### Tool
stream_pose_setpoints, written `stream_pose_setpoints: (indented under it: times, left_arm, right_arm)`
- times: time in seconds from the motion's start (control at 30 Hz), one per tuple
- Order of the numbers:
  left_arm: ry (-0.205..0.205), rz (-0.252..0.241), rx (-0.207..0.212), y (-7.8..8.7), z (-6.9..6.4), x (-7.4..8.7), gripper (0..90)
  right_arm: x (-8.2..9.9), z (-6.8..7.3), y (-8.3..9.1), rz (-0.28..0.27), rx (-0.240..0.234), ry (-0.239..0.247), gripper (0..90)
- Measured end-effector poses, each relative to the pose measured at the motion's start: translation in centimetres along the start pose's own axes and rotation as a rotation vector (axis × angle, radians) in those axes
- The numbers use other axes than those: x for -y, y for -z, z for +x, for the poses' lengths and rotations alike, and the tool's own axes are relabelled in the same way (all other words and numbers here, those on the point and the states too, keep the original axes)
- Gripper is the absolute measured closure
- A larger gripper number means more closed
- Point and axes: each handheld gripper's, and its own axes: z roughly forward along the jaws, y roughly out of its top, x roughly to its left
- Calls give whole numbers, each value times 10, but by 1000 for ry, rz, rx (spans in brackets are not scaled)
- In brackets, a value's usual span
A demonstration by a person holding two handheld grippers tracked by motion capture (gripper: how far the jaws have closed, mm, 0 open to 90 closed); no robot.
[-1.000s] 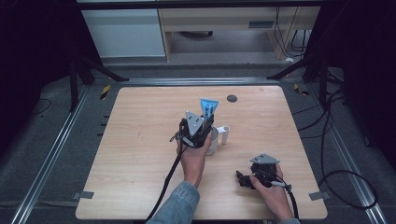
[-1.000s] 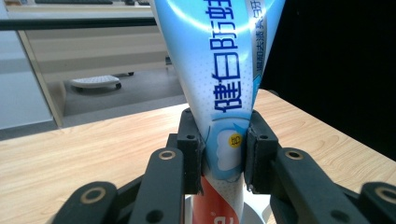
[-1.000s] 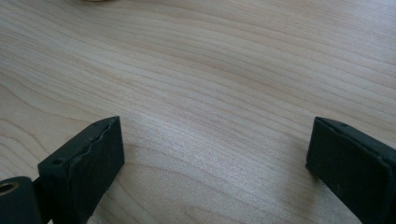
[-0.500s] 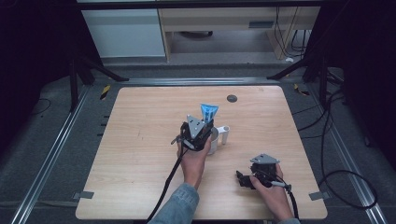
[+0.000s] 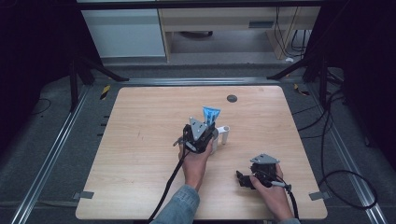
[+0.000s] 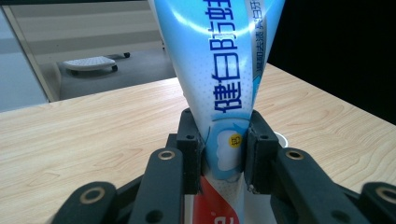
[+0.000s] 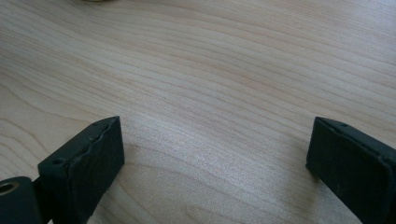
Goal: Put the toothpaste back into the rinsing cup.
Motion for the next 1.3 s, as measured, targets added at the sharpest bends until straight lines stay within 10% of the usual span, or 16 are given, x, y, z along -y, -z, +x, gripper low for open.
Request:
stream_pose_setpoints:
  times: [1.3]
  left_arm:
    - [22,54,8,-6,3,-2,694]
  right_arm:
    - [0,0,0,2,0,-3,43]
